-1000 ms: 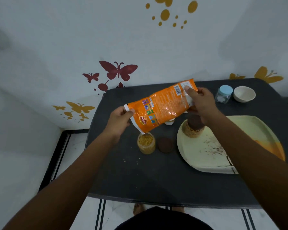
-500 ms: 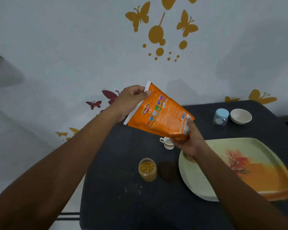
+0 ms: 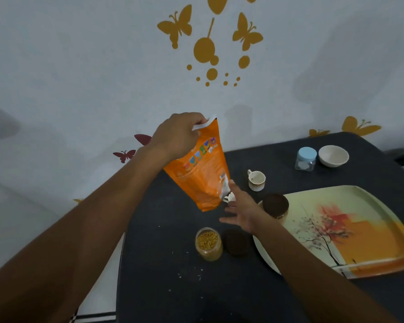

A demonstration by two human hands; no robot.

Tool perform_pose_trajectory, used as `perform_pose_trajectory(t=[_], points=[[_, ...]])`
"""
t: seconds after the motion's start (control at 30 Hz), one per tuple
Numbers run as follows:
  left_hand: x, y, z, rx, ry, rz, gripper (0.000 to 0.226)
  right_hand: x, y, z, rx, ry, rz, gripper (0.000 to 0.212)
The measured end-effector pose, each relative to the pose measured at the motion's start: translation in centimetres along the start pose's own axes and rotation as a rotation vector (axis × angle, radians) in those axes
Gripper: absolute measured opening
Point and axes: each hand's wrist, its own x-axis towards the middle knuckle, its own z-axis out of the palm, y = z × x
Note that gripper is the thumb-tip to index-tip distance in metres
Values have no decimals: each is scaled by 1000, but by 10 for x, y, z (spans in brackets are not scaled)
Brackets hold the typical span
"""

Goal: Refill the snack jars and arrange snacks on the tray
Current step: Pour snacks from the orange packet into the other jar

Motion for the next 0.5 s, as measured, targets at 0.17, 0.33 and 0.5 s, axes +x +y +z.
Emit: perform_pose_trajectory(t=[0.17, 0.33, 0.5], points=[[-18, -29, 44, 209, -84, -21, 27, 2, -8, 15, -233, 131, -218, 79], [-55, -67, 122, 280, -411, -44, 28, -6, -8, 30, -465, 83, -274, 75], [-73, -104, 137, 320, -350, -56, 47, -7, 2, 41, -794, 109, -491, 69]])
